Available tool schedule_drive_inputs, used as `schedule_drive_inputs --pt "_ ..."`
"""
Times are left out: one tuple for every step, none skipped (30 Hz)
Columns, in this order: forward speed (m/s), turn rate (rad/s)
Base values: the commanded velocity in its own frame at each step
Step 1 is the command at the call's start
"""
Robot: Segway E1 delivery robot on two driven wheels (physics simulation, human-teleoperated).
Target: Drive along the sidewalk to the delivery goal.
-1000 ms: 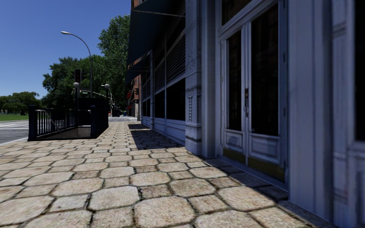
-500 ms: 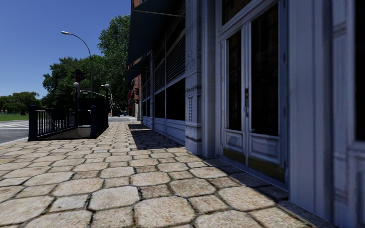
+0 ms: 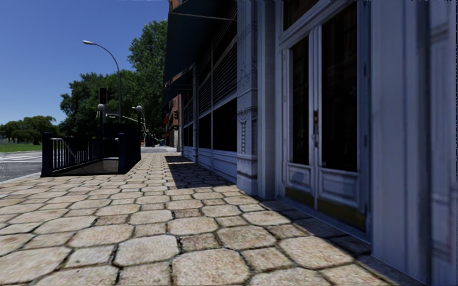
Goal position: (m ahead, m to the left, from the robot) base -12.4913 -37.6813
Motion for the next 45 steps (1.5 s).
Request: schedule_drive_inputs --pt "0.32 0.42" --pt "0.39 0.46" --pt "0.45 0.47" --pt "0.49 0.48" --pt "0.51 0.48" --pt "0.51 0.48" --pt "0.51 0.48" --pt "0.55 0.51" --pt "0.59 0.54" --pt "0.59 0.54" --pt "0.6 0.54" --pt "0.6 0.54" --pt "0.6 0.54" --pt "0.6 0.54" --pt "0.6 0.54" --pt "0.6 0.55" --pt "0.6 0.56" --pt "0.6 0.57" --pt "0.6 0.58" --pt "0.6 0.58" --pt "0.6 0.58" --pt "0.6 0.58" --pt "0.61 0.59" --pt "0.61 0.6" --pt "0.61 0.63" --pt "0.62 0.66" --pt "0.62 0.66" --pt "0.64 0.66" --pt "0.68 0.67" --pt "0.74 0.67" --pt "0.79 0.67" --pt "0.81 0.67" --pt "0.81 0.67" --pt "0.81 0.67" --pt "0.82 0.67" --pt "0.82 0.68" --pt "0.82 0.69" --pt "0.82 0.69" --pt "0.82 0.69" --pt "0.82 0.69" --pt "0.82 0.69" --pt "0.82 0.69" --pt "0.82 0.71" --pt "0.82 0.73" --pt "0.82 0.76"
